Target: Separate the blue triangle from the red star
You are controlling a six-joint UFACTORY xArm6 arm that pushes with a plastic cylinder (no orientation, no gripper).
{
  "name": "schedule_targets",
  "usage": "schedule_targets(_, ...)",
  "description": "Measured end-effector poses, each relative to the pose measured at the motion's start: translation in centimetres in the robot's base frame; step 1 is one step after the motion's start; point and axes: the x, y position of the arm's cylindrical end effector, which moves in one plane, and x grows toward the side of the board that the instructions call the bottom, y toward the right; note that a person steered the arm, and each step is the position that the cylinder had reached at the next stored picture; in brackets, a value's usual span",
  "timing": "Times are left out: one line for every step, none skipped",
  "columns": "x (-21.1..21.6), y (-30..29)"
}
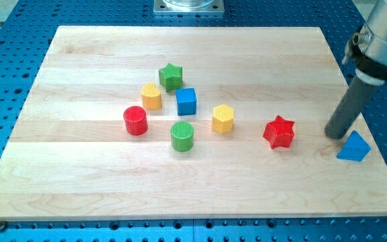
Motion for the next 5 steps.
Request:
schedule_targets(-3.0,0.5)
schedule_targets(2.3,0.7)
schedule_targets(5.4,2.7)
schedule_targets(5.4,2.7)
schedule_targets(2.4,2.9)
